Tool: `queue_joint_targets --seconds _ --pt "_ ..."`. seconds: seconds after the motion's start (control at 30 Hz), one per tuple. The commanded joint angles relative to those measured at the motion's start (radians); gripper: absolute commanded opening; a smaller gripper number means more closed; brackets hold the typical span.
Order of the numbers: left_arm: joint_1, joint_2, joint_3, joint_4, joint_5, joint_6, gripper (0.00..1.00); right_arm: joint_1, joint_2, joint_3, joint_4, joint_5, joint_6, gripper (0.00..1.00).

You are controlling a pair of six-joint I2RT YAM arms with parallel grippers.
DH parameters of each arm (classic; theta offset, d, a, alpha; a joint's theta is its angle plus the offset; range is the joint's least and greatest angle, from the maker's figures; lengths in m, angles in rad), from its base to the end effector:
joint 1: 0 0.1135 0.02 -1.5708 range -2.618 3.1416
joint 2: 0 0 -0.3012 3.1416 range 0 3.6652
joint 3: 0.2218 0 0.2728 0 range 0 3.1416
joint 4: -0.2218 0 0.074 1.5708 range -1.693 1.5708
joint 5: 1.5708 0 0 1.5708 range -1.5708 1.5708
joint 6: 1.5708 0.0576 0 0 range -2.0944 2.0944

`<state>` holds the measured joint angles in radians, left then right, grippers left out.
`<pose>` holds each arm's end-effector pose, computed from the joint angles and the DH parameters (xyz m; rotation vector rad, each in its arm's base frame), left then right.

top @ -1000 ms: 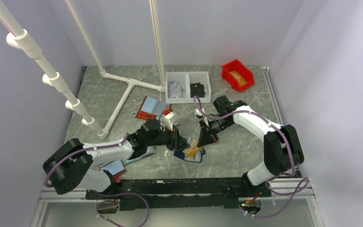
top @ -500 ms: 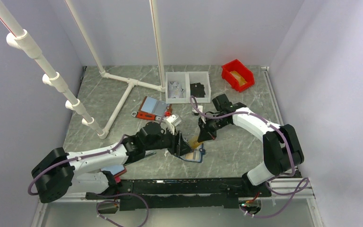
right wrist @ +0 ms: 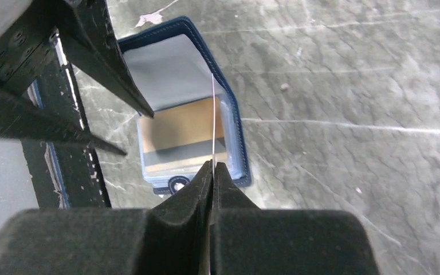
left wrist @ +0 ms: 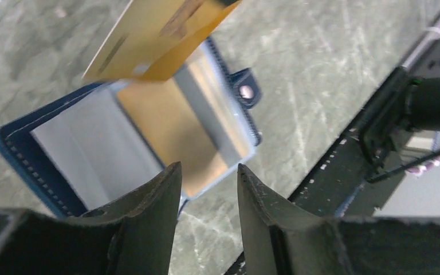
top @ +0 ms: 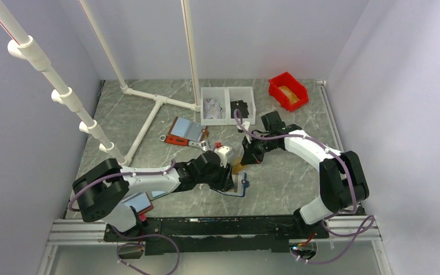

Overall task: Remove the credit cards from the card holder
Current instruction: Place the credit card in the storage box.

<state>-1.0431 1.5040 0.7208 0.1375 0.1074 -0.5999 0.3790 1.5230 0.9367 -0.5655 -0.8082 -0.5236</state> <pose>0.1637 -0.2931 0.1898 0.5928 2.3371 -0.9682 0.2696 0.1522 0.2132 -1.2893 2.1414 1.0235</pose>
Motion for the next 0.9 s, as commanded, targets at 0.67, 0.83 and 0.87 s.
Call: queue_joint_targets --seconds 0.67,0.83,0.87 --pt "0.221 -0.01 -0.034 0.055 0.272 -0.083 0.61 -0.539 -0.203 0.181 0.187 0.25 0.121 0.0" --pt "0.23 -0.013 -0.092 0.165 0.279 -0.146 0.63 -0.545 -0.169 0.206 0.359 0.386 0.277 0.0" --pt "0.23 -0.022 -0.102 0.188 0.274 -0.159 0.63 -0.546 -0.149 0.224 0.378 0.408 0.309 0.0"
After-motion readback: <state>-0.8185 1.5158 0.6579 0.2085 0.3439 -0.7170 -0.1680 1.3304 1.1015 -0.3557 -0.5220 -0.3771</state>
